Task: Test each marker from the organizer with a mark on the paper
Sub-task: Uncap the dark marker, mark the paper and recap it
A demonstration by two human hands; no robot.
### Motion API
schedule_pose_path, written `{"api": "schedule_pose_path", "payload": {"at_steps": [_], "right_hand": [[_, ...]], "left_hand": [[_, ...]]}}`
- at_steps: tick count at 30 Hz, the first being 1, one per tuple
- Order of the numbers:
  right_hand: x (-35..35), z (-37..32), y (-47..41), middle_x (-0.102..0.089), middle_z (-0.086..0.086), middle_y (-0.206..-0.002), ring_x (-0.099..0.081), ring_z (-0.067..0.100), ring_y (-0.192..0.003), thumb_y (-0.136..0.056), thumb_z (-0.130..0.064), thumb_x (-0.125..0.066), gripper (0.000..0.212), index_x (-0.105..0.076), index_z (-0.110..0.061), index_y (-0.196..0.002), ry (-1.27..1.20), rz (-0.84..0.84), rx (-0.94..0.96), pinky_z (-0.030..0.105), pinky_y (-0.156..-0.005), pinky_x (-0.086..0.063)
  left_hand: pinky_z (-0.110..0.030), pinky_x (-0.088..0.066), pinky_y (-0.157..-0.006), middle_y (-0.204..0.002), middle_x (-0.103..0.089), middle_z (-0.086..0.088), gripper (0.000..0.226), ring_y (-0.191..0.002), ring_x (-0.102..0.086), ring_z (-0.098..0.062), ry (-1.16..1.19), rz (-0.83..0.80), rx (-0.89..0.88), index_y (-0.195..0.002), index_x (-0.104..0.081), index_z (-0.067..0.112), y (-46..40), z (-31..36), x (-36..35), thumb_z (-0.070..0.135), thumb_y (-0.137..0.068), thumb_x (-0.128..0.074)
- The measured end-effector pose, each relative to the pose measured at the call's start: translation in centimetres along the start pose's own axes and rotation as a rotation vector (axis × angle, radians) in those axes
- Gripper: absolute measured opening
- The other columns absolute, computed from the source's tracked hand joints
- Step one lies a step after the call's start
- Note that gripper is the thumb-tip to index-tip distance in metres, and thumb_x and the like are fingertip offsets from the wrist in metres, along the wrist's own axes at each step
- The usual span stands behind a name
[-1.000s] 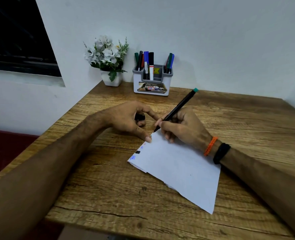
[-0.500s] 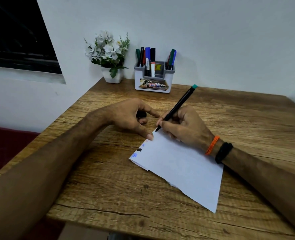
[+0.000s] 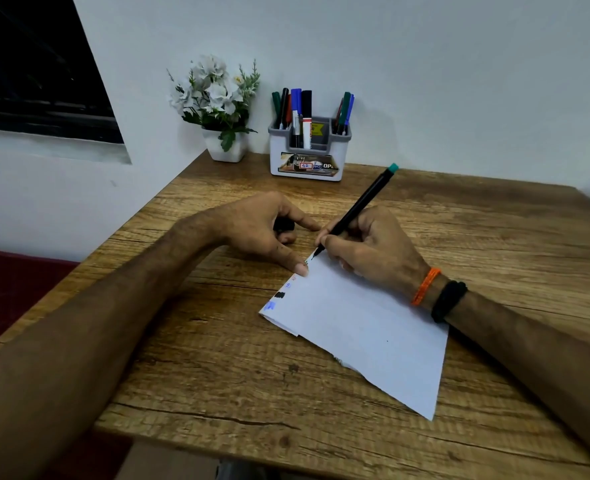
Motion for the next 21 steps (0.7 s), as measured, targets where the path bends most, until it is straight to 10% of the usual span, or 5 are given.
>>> {"api": "schedule_pose_path", "payload": {"at_steps": [21], "right_hand": [[-0.08, -0.54, 0.32, -0.063, -0.011, -0.054, -0.055, -0.002, -0.043, -0.088, -0.007, -0.068, 0.009, -0.075, -0.002, -0.083, -0.025, -0.03, -0.007, 0.008, -0.043, -0.038]], "left_hand": [[-0.012, -0.035, -0.055, -0.053, -0.049, 0.014, 0.079, -0.051, -0.045, -0.001, -0.006, -0.008, -0.012, -0.132, -0.057, 0.027, 0.03, 0.04, 0.03, 0.044, -0.059, -0.081]]}}
Point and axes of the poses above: each hand's wrist, its own y-axis away from the middle knuckle, its own x-axis out of the back of the hand, z = x × y, the point moved 3 cm from there along -y, towards the middle knuckle
